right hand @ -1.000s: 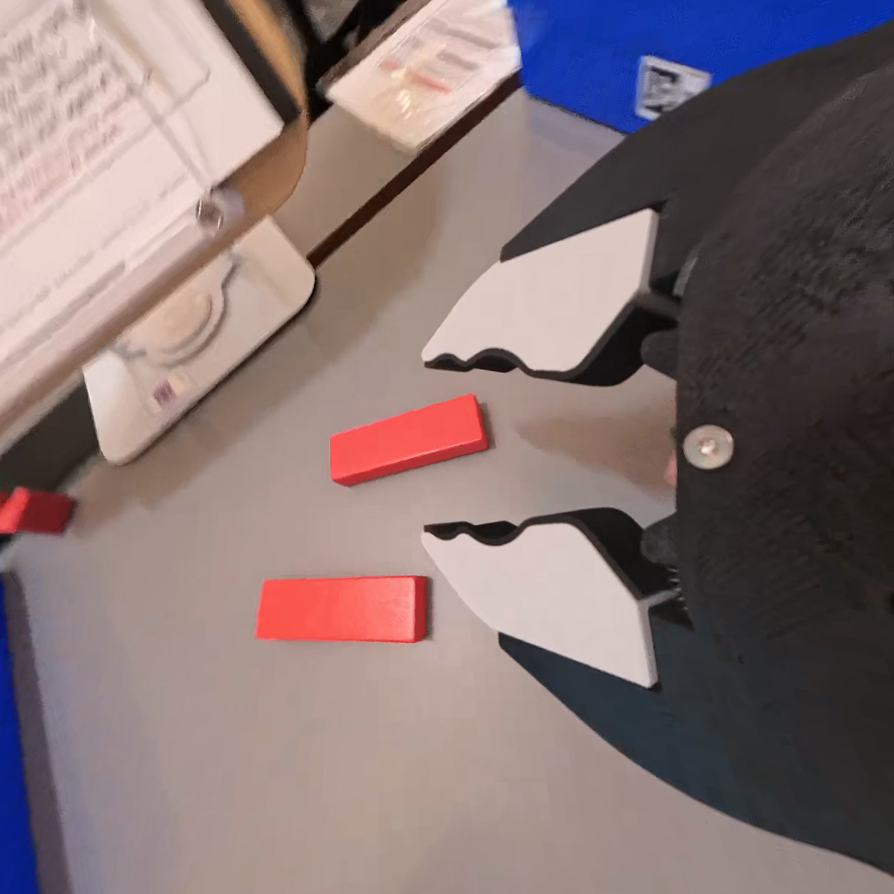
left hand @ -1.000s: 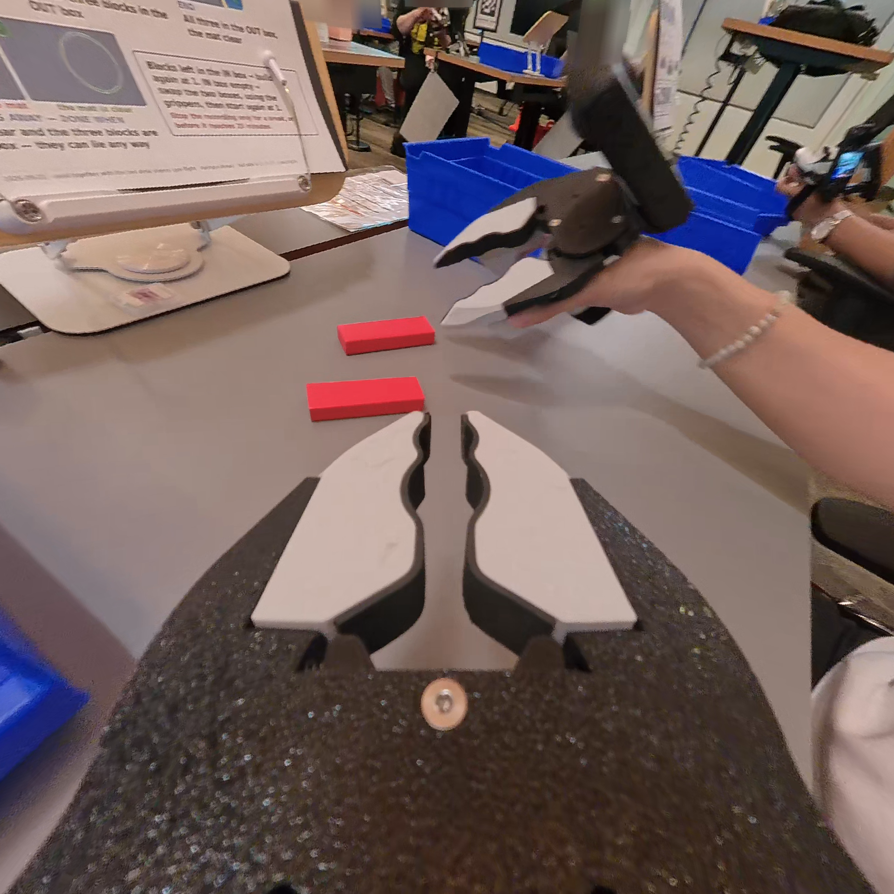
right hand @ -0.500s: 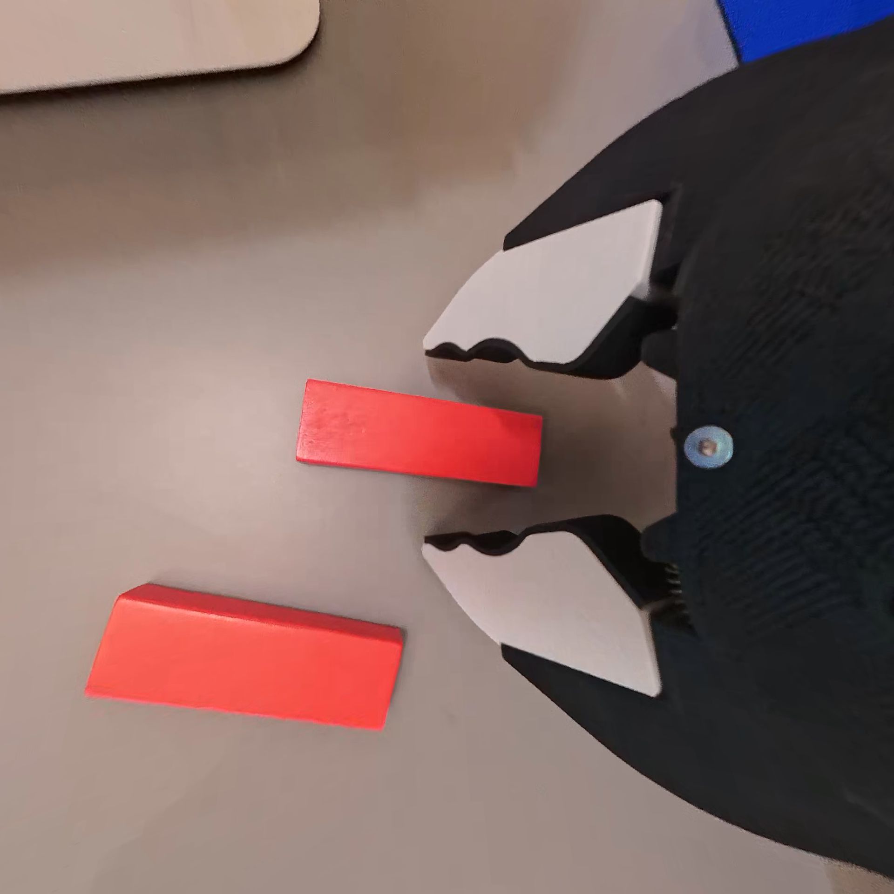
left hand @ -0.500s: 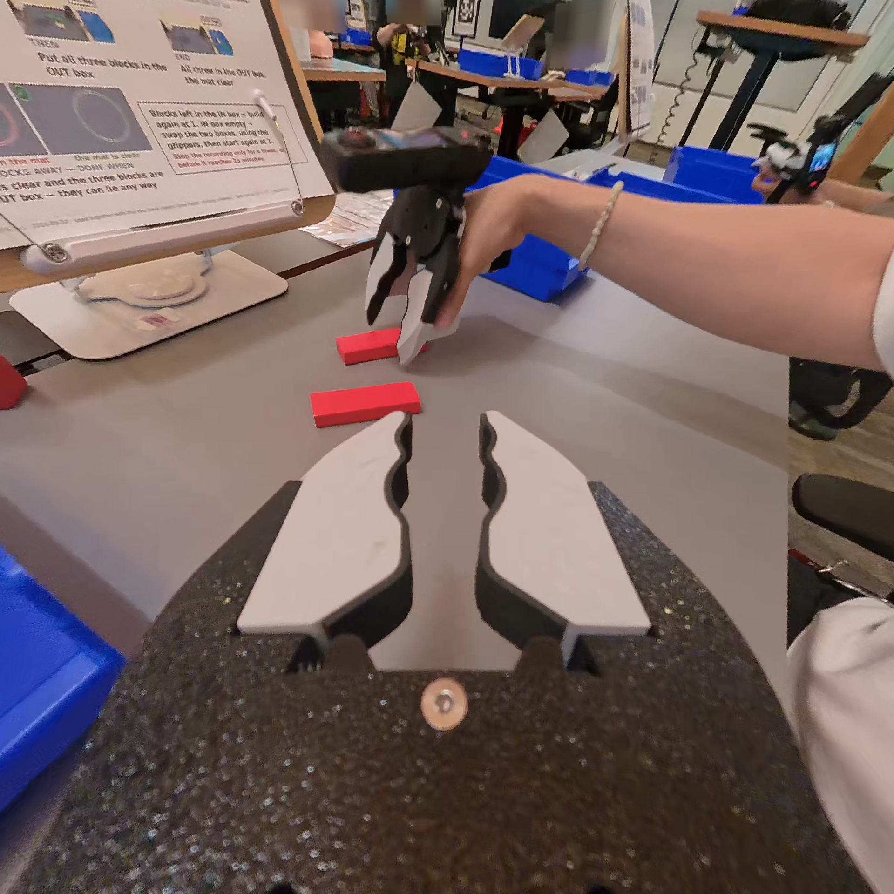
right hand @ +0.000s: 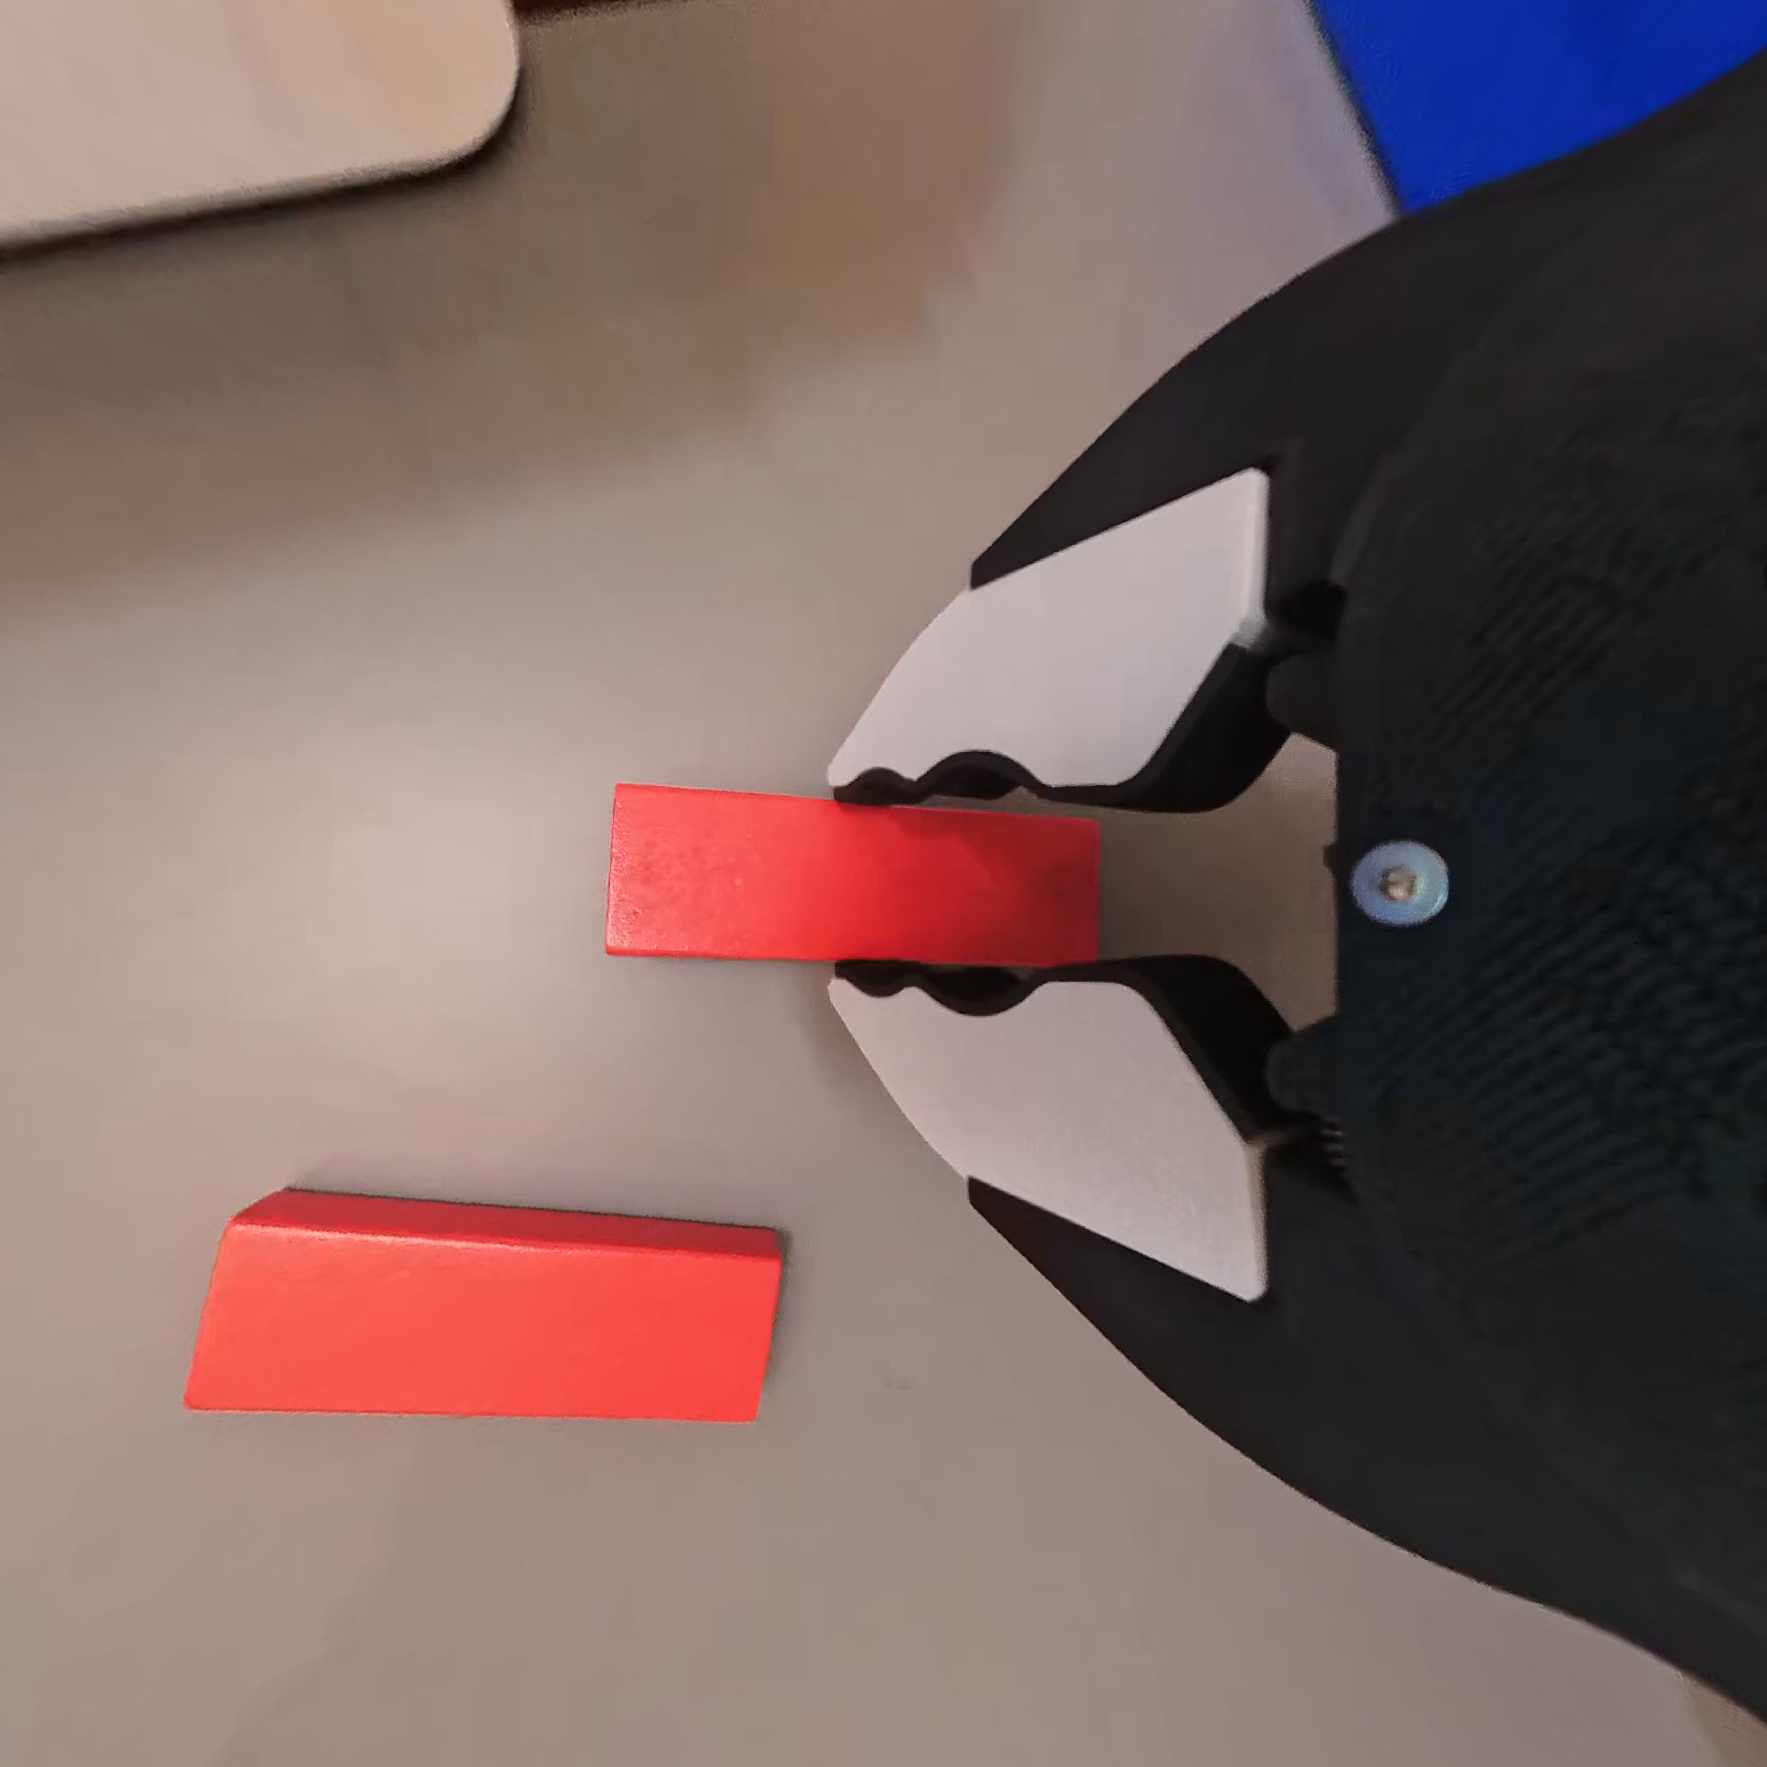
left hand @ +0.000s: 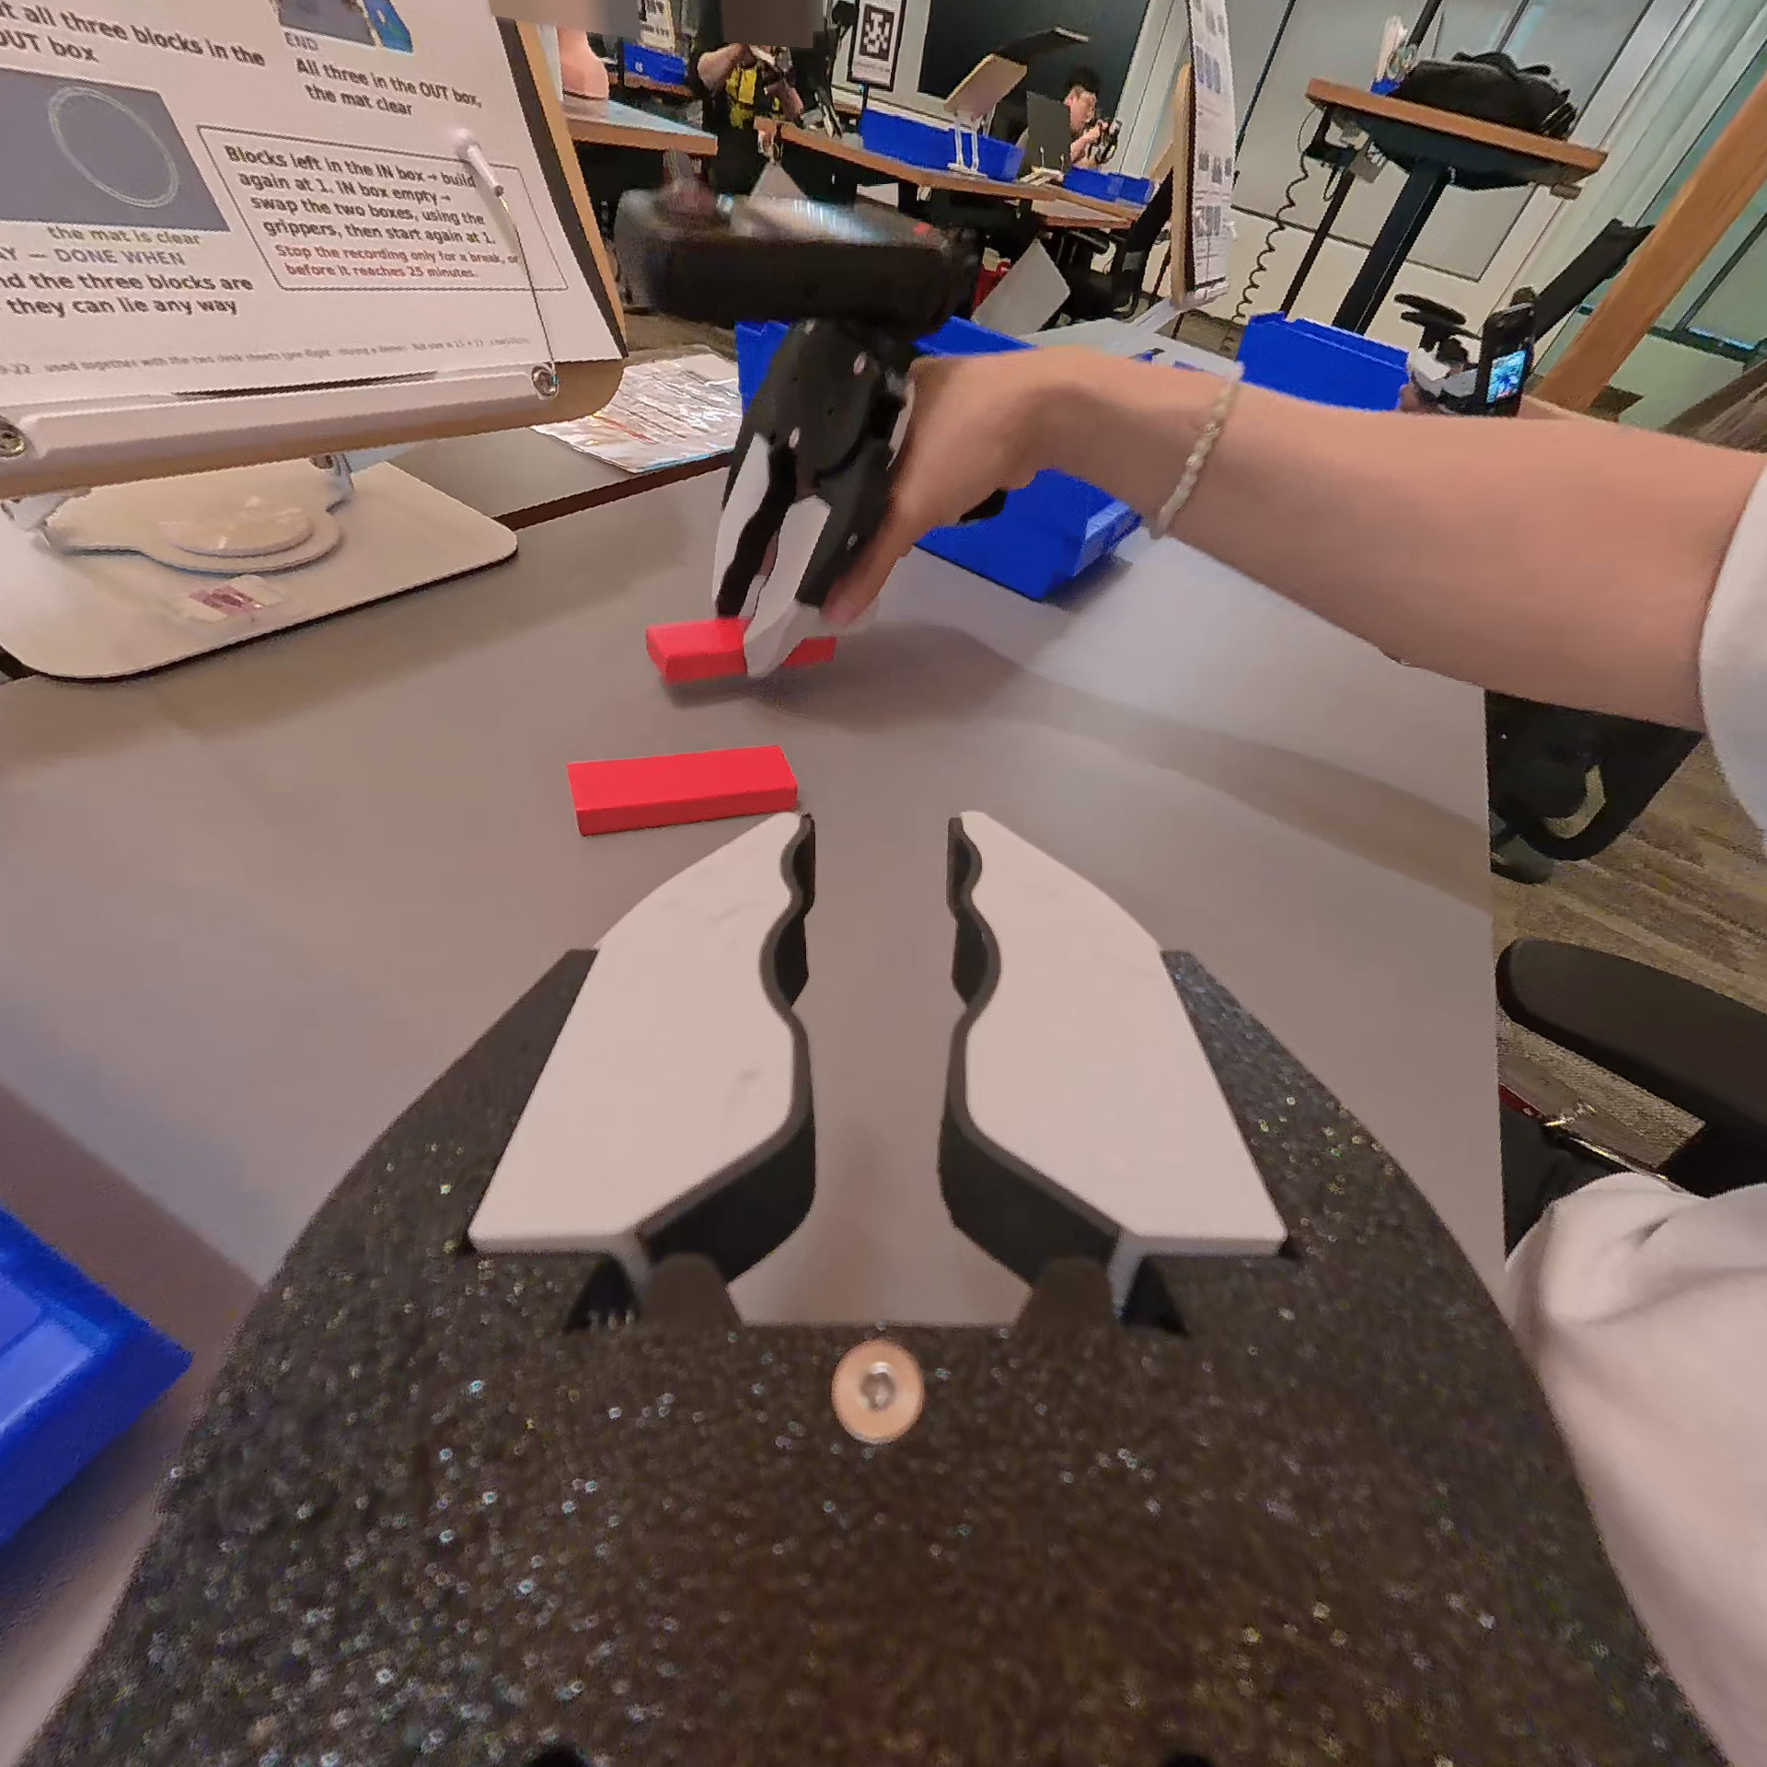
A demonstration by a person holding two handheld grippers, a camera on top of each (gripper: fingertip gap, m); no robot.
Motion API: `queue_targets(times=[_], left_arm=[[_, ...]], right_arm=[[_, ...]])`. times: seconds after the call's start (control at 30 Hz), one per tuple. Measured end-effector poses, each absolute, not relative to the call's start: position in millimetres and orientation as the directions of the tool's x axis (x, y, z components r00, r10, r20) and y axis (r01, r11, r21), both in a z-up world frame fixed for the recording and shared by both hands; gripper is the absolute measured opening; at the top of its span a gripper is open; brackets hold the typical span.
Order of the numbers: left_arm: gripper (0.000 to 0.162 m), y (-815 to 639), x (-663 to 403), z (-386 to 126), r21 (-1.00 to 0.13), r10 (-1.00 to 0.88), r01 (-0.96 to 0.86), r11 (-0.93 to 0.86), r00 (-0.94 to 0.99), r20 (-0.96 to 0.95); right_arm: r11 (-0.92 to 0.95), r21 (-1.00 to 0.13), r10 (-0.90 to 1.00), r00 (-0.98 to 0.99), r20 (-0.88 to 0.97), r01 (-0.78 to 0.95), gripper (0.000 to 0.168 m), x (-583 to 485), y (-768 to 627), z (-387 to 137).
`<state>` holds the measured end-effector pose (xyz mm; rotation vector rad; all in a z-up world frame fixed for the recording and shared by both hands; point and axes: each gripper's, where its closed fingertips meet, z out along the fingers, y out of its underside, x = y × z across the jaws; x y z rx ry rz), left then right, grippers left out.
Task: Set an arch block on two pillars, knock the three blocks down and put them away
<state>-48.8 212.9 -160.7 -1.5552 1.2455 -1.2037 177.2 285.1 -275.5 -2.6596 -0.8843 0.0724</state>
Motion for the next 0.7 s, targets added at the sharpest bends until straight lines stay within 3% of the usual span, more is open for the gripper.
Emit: queue_targets(times=[0.03,0.3,0.43,0.53,0.7], left_arm=[[0.026,213,-49,-162,-0.951,-0.979,-0.230,-0.205,0.066,0.194],[0.026,217,-51,-166,-0.948,-0.979,-0.246,-0.203,0.085,0.187],[0.026,216,-49,-169,-0.942,-0.976,-0.256,-0.216,0.083,0.202],[0.026,211,-45,-172,-0.938,-0.978,-0.277,-0.206,0.079,0.191],[0.026,202,-38,-177,-0.933,-0.986,-0.319,-0.168,0.063,0.156]], right_arm=[[-0.758,-0.340,0.569,0.819,0.072,0.557,0.032,182,284,-265],[-0.802,-0.509,0.308,0.947,0.094,0.312,0.032,265,252,-142],[-0.850,-0.493,0.122,0.980,0.158,0.186,0.032,348,216,-102],[-0.887,-0.457,-0.015,0.986,0.167,0.064,0.032,406,185,-102],[-0.915,-0.388,-0.179,0.974,0.139,-0.112,0.032,467,138,-143]])
